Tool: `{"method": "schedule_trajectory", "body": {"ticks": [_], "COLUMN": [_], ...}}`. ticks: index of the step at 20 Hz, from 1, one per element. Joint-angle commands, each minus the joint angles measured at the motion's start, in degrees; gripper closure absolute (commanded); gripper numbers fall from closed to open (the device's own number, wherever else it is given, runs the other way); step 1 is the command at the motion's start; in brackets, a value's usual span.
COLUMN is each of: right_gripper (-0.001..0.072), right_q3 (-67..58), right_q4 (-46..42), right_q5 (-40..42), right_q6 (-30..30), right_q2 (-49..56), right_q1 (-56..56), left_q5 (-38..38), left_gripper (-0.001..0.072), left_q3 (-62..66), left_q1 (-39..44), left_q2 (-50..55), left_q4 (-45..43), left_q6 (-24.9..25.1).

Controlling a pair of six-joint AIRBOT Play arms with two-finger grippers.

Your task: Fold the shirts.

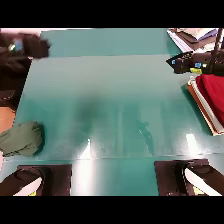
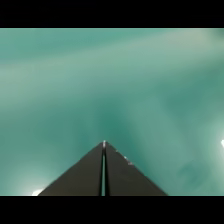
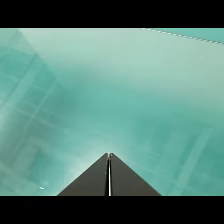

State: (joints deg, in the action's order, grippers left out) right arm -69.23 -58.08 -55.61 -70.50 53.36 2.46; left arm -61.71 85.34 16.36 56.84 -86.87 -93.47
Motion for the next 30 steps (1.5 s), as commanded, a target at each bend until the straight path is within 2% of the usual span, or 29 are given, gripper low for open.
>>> {"method": "schedule_trajectory", "body": {"ticks": [1, 3, 4, 5, 6, 11, 13, 14, 16, 17, 21, 25, 27, 30], "right_gripper": [0.0691, 0.0691, 0.0691, 0.0691, 0.0691, 0.0691, 0.0691, 0.0691, 0.0691, 0.0690, 0.0691, 0.0691, 0.0692, 0.0691], "right_q3": [-0.1, -0.1, -0.1, -0.1, -0.1, -0.1, -0.1, -0.1, -0.1, -0.1, -3.2, -14.1, -19.2, -26.1], "right_q4": [0.0, 0.0, 0.0, 0.0, 0.0, 0.0, 0.0, 0.0, 0.0, 0.0, 0.0, 0.0, 0.0, -0.1], "right_q5": [0.1, 0.2, 0.2, 0.2, 0.2, 0.2, 0.2, 0.2, 0.6, 1.2, 3.8, 2.6, 2.6, 0.6], "right_q6": [0.0, 0.0, 0.0, 0.0, 0.0, 0.0, 0.0, 0.0, 0.0, 0.0, -0.4, -0.6, -0.6, -0.6], "right_q2": [0.0, 0.0, 0.0, 0.0, 0.0, 0.0, 0.0, 0.0, 0.0, 0.0, -0.3, 1.9, 3.7, 6.8], "right_q1": [0.0, 0.0, 0.0, 0.0, 0.0, 0.0, 0.0, 0.0, 0.0, 0.0, 0.0, 0.0, 0.0, 0.0], "left_q5": [-15.5, -20.5, -22.7, -22.8, -21.6, -9.1, -7.7, -8.2, -10.0, -11.3, -14.4, -12.3, -7.2, -1.2], "left_gripper": [0.0677, 0.0675, 0.0499, 0.0084, 0.0010, 0.0010, 0.0013, 0.0146, 0.0561, 0.0680, 0.0680, 0.0682, 0.0682, 0.0682], "left_q3": [-10.3, -19.0, -23.2, -27.3, -31.5, -49.5, -52.2, -52.2, -51.2, -49.8, -31.9, -5.4, 0.5, 1.6], "left_q1": [-8.2, -11.3, -12.8, -14.2, -15.6, -22.8, -24.9, -25.2, -25.2, -25.2, -22.2, -4.9, 4.3, 14.1], "left_q2": [-6.4, -9.1, -9.3, -9.3, -9.3, -9.3, -9.3, -9.3, -9.3, -9.3, -11.7, -12.1, -12.1, -10.2], "left_q4": [-9.4, -16.4, -19.4, -20.6, -21.0, -21.2, -21.2, -21.2, -21.1, -20.7, -19.1, -19.0, -19.2, -19.7], "left_q6": [-1.0, -1.0, -1.0, -1.0, -1.2, -1.2, -2.6, -2.6, -2.6, -2.6, -2.5, -2.5, -2.5, -2.5]}}
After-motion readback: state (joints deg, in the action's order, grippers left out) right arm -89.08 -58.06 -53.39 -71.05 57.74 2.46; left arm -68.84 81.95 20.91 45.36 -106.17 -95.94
